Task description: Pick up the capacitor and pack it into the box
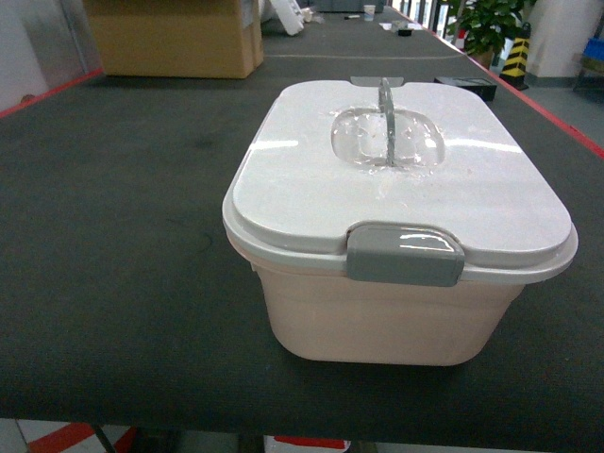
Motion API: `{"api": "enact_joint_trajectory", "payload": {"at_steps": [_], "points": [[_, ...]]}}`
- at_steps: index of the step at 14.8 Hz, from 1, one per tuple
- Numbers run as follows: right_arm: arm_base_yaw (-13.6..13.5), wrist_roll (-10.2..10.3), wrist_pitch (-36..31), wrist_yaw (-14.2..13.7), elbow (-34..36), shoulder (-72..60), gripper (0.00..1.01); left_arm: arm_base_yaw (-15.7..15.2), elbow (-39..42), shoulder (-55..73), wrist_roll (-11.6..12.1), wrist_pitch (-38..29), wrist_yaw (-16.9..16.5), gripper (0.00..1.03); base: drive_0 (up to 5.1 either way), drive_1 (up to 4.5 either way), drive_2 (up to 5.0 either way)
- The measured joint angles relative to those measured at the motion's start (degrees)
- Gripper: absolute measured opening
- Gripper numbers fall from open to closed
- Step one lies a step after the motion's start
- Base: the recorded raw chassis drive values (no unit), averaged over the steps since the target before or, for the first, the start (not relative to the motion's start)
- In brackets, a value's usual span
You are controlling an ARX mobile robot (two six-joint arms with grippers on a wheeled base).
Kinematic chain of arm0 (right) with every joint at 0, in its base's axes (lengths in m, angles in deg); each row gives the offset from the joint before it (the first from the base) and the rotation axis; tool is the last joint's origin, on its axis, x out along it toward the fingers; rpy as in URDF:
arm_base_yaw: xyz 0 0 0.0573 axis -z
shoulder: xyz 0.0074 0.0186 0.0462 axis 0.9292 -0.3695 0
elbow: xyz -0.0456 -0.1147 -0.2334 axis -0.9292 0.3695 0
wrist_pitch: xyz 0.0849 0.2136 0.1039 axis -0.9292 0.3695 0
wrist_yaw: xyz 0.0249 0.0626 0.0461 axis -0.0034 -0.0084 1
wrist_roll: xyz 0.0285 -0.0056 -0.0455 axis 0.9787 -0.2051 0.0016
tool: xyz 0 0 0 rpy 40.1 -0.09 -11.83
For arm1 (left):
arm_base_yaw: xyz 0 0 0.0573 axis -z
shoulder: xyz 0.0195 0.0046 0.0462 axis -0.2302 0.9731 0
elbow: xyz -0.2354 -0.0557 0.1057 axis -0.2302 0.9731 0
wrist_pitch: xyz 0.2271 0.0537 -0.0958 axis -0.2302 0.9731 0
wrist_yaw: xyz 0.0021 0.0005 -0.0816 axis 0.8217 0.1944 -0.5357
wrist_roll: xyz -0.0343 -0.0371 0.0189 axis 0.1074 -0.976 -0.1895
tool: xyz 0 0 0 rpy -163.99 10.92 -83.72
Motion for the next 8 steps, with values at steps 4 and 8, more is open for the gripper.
{"api": "enact_joint_trajectory", "payload": {"at_steps": [4, 8], "points": [[0.0, 0.0, 0.0, 0.0, 0.0, 0.0, 0.98, 0.0, 0.0, 0.0, 0.0, 0.0, 0.0, 0.98, 0.0, 0.0, 0.0], [0.0, 0.0, 0.0, 0.0, 0.0, 0.0, 0.98, 0.0, 0.0, 0.0, -0.02, 0.0, 0.0, 0.98, 0.0, 0.0, 0.0]]}}
